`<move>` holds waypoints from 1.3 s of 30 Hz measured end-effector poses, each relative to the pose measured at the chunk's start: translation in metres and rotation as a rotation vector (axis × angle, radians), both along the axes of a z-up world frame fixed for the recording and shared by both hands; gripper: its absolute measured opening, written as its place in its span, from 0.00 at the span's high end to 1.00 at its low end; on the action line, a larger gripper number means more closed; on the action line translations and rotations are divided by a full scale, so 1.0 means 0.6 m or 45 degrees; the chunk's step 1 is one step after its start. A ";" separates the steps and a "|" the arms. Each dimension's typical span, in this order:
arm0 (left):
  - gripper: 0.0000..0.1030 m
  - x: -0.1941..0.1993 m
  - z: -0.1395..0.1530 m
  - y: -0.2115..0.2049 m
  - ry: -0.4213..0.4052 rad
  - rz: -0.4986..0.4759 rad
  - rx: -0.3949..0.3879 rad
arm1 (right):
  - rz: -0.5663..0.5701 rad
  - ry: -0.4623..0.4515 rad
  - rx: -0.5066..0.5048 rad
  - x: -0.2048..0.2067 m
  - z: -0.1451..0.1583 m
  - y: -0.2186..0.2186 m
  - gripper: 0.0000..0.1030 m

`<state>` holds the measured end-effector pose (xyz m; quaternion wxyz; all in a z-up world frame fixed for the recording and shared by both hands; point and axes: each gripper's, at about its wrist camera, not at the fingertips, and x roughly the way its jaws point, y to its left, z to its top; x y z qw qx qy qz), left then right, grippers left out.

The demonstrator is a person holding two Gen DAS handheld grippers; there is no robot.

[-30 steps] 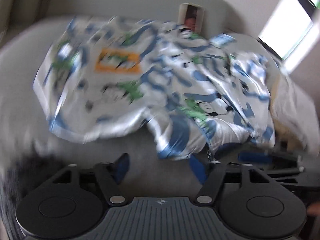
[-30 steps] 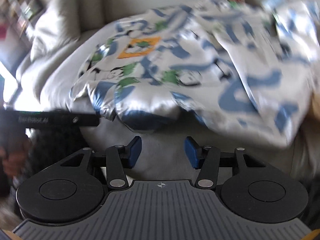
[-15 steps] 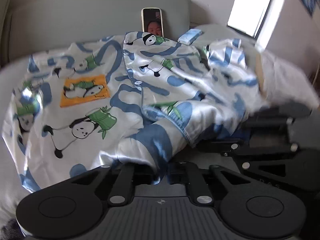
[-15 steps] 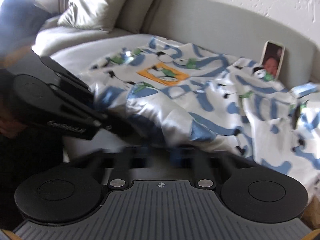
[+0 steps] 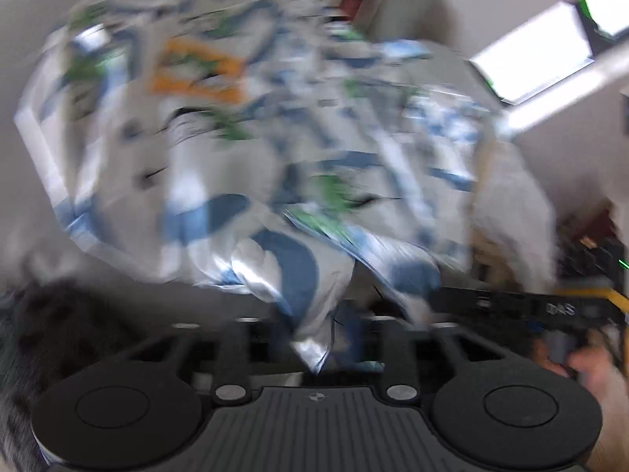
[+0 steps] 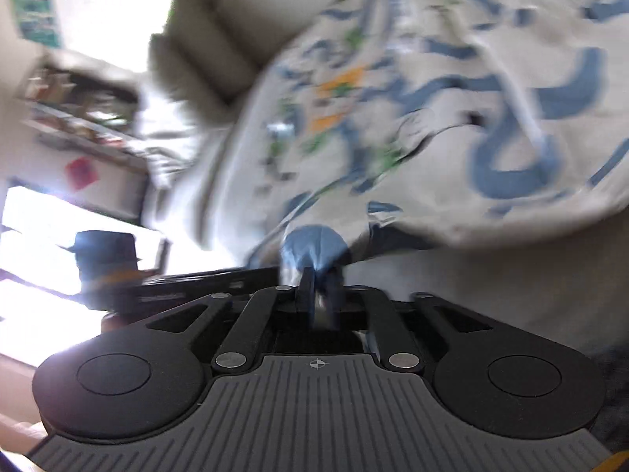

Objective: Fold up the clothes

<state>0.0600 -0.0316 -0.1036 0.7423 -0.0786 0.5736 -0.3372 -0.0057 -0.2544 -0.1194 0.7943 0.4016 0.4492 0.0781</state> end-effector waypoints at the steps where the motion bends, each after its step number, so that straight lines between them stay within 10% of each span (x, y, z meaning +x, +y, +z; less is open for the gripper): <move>1: 0.41 -0.009 -0.003 0.005 -0.015 0.019 0.008 | -0.034 0.042 -0.072 -0.007 -0.003 0.000 0.57; 9: 0.34 -0.049 -0.023 -0.011 -0.094 0.055 0.053 | 0.071 -0.012 -0.279 -0.058 0.002 0.048 0.50; 16: 0.38 -0.027 -0.043 -0.030 -0.176 0.148 0.114 | -0.254 0.105 -0.235 -0.061 -0.024 0.009 0.50; 19: 0.74 -0.029 -0.041 -0.034 -0.222 0.164 0.173 | -0.401 0.095 -0.108 -0.070 -0.043 -0.018 0.56; 21: 0.99 -0.026 -0.038 -0.025 -0.207 0.195 0.168 | -0.436 0.066 -0.134 -0.073 -0.042 -0.021 0.86; 27: 1.00 -0.042 -0.021 0.002 -0.129 0.199 0.136 | -0.545 0.114 -0.268 -0.102 -0.020 -0.027 0.99; 30: 0.88 -0.042 -0.035 -0.004 -0.078 0.158 0.216 | -0.498 0.193 -0.326 -0.115 -0.010 -0.036 0.93; 34: 0.59 -0.040 -0.023 0.013 -0.103 0.143 0.230 | -0.402 0.308 -0.332 -0.121 -0.001 -0.031 0.52; 39: 0.40 -0.021 0.045 0.075 -0.274 0.250 0.127 | -0.320 0.163 -0.303 -0.128 0.054 -0.010 0.52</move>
